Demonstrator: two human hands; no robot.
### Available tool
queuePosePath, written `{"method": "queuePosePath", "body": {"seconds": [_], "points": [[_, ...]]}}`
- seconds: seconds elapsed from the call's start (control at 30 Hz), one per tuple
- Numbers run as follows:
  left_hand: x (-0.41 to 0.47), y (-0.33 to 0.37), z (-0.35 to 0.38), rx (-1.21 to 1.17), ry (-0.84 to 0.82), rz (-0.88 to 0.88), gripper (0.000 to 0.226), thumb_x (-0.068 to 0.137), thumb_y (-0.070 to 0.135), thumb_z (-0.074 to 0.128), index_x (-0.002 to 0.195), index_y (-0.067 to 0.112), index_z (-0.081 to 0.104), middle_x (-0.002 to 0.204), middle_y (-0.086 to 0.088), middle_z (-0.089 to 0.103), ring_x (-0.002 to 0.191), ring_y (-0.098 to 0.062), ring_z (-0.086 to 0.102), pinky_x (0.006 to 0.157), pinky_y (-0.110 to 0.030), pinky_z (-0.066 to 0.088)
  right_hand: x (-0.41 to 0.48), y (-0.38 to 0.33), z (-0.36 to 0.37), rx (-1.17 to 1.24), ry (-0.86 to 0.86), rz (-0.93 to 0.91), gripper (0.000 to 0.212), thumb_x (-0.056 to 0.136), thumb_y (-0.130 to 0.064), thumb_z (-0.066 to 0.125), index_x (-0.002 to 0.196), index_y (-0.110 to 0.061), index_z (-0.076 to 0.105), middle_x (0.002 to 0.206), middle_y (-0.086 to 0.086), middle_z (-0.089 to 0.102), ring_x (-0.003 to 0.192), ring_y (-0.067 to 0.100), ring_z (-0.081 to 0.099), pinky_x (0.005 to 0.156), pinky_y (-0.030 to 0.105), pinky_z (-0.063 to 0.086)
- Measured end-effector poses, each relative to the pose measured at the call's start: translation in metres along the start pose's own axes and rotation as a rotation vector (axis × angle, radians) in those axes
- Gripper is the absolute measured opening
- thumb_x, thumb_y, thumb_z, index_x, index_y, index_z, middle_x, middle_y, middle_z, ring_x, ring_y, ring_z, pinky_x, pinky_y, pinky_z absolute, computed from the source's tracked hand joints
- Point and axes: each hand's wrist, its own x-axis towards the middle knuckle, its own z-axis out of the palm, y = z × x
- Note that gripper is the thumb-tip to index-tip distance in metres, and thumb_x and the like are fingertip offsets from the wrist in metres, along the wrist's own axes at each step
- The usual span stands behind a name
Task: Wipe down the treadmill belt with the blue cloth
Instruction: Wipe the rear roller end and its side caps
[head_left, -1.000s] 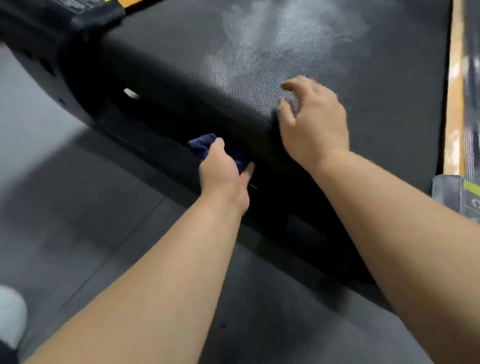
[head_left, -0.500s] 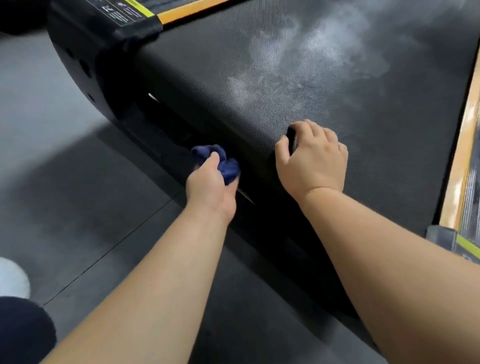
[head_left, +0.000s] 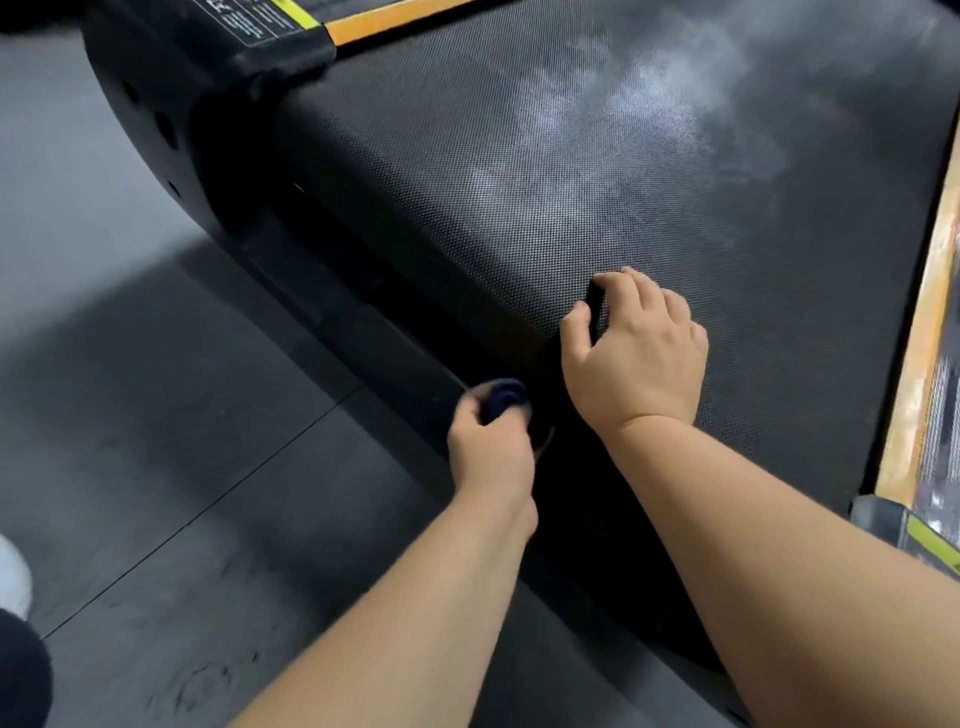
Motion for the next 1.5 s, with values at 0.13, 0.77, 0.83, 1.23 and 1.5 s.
{"method": "queuePosePath", "body": {"seconds": [0.13,0.77,0.83,1.23,1.5], "points": [[0.034,0.058,-0.005,-0.300,0.136,0.194,0.035,0.086,-0.004,0.057,0.110,0.020,0.061,0.101,-0.005,0.064,0.089,-0.022,0.064,0.077,-0.039,0.057,0.000,0.000,0.000,0.001,-0.010,0.000,0.043,0.091,-0.046,0.039,0.127,-0.026,0.052,0.142,-0.006,0.047,0.130,0.019,0.038,0.105,0.040,0.028],[0.048,0.089,-0.004,0.015,0.246,0.429,0.020,0.079,0.008,0.064,0.082,0.027,0.061,0.074,0.007,0.061,0.066,-0.009,0.057,0.065,-0.023,0.051,-0.001,0.000,0.001,-0.005,-0.012,0.005,0.041,0.092,-0.044,0.039,0.125,-0.026,0.052,0.140,-0.007,0.047,0.128,0.019,0.039,0.102,0.038,0.029],[0.033,0.069,0.005,0.139,0.303,0.393,0.017,0.078,0.011,0.063,0.078,0.027,0.057,0.074,0.006,0.060,0.068,-0.014,0.059,0.061,-0.024,0.048,-0.003,-0.001,0.000,0.003,-0.011,0.008,0.039,0.091,-0.044,0.039,0.124,-0.026,0.053,0.140,-0.007,0.048,0.128,0.019,0.039,0.102,0.039,0.029],[0.062,0.096,-0.023,0.031,0.206,0.423,0.027,0.057,0.020,0.067,0.081,0.029,0.061,0.082,0.000,0.061,0.075,-0.020,0.058,0.071,-0.038,0.052,-0.002,0.000,0.000,-0.013,0.003,-0.003,0.040,0.092,-0.044,0.039,0.124,-0.026,0.053,0.140,-0.007,0.047,0.128,0.018,0.039,0.102,0.038,0.030],[0.007,0.038,-0.004,0.356,0.123,0.370,0.017,0.079,0.013,0.066,0.084,0.025,0.056,0.075,0.008,0.062,0.058,-0.007,0.053,0.047,-0.015,0.040,-0.002,-0.001,0.002,-0.046,-0.006,0.005,0.041,0.091,-0.045,0.038,0.126,-0.027,0.051,0.142,-0.007,0.046,0.129,0.018,0.038,0.103,0.039,0.029]]}}
